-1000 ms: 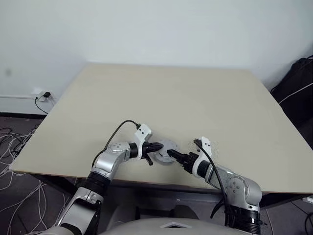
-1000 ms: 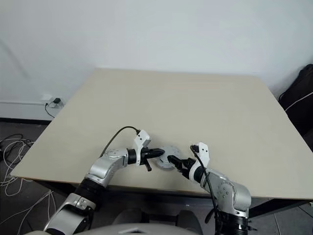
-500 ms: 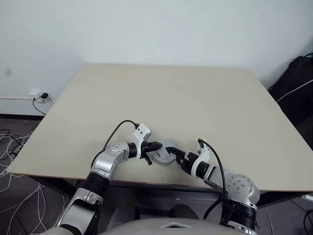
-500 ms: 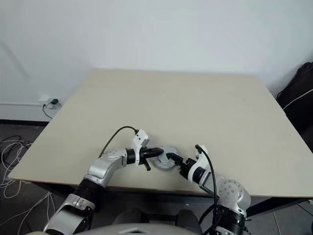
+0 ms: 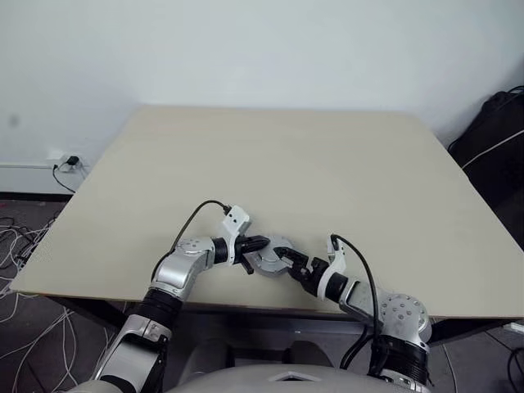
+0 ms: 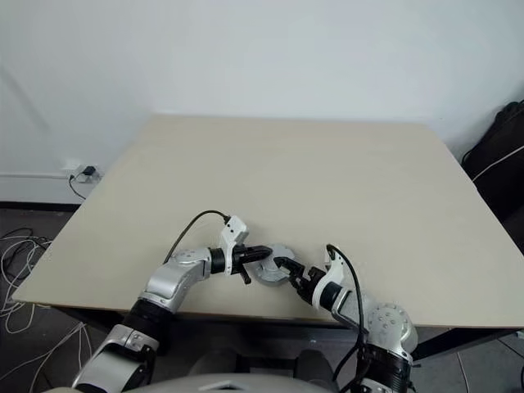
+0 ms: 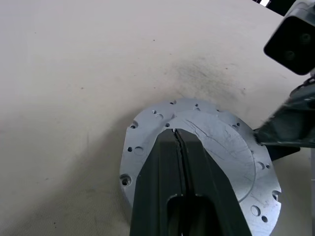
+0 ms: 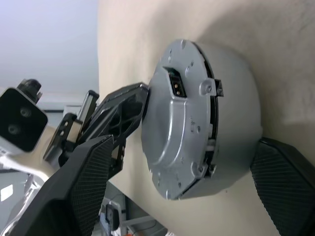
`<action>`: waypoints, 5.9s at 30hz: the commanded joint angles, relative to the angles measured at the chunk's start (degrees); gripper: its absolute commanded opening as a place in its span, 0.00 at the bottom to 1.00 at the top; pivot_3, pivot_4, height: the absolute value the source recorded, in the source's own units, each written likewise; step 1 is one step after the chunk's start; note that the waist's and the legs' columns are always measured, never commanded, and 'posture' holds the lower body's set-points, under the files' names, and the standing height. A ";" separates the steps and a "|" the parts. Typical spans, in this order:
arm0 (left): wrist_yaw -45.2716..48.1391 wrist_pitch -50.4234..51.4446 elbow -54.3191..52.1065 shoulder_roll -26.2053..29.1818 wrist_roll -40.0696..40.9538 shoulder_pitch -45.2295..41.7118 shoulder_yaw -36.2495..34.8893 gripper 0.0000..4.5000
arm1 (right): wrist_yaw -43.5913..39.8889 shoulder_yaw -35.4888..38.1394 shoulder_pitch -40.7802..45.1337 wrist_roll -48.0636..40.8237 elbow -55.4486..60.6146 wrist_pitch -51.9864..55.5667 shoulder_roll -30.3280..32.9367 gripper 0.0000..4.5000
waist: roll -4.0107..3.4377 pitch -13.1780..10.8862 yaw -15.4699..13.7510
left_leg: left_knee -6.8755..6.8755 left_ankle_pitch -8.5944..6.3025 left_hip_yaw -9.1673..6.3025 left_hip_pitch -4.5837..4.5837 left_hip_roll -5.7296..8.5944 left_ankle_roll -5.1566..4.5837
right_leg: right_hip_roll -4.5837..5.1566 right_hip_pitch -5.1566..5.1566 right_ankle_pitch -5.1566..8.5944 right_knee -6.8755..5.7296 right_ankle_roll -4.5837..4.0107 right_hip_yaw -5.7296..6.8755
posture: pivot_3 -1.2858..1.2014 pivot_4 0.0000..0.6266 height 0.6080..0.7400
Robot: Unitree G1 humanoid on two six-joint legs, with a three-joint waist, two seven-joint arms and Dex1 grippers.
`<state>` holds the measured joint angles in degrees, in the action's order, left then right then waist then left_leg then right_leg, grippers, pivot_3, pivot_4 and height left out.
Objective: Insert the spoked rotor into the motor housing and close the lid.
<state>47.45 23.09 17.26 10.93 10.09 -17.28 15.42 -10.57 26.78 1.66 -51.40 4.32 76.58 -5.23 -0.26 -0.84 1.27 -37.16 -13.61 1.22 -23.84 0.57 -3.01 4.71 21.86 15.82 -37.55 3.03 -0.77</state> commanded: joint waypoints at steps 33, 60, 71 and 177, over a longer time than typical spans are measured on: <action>-17.76 4.34 -31.62 -5.05 12.48 19.05 -16.16 0.01 | 4.95 -2.56 -2.43 -9.61 2.07 -1.08 -2.09 0.28 | -0.10 -0.08 0.72 | 0.13 0.01 0.01 -0.76 -0.03 0.00 | -0.02 0.77 -0.22 0.11 0.36 -0.03 | 0.52 0.00 1.00; -28.15 11.26 -33.19 -20.79 56.50 38.00 -22.13 1.00 | 8.90 -6.87 3.53 -24.81 3.21 -7.85 -1.27 0.27 | -0.17 -0.39 0.17 | 0.04 0.11 0.09 -0.84 -0.01 -0.39 | -0.26 0.58 -0.13 0.60 0.20 0.05 | 0.52 0.00 1.00; -27.15 10.40 -29.51 -19.85 62.14 35.08 -19.41 1.00 | 10.97 -11.90 2.13 -29.73 3.77 -5.35 1.42 0.27 | -0.17 -0.38 0.18 | -0.10 0.13 0.18 -0.82 -0.01 -0.46 | -0.37 0.53 -0.24 0.59 0.32 0.06 | 0.52 0.00 1.00; -51.00 -31.45 -27.98 -7.35 -10.22 41.07 -11.01 0.99 | 3.08 -37.00 -10.20 52.40 -2.11 -82.31 13.54 1.00 | 0.02 0.56 -0.72 | 0.08 0.08 0.54 0.03 -0.01 -0.25 | 0.00 -0.08 -0.76 0.70 0.25 -0.45 | 0.52 0.00 1.00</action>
<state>-1.94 -4.07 -10.10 4.19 3.08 23.61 3.07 -9.24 -11.19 -8.52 -0.62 3.00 -0.96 8.67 -0.24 -0.29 0.55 -37.07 -13.53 1.78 -23.82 0.56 -3.27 4.71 21.78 15.07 -36.80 3.29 -1.23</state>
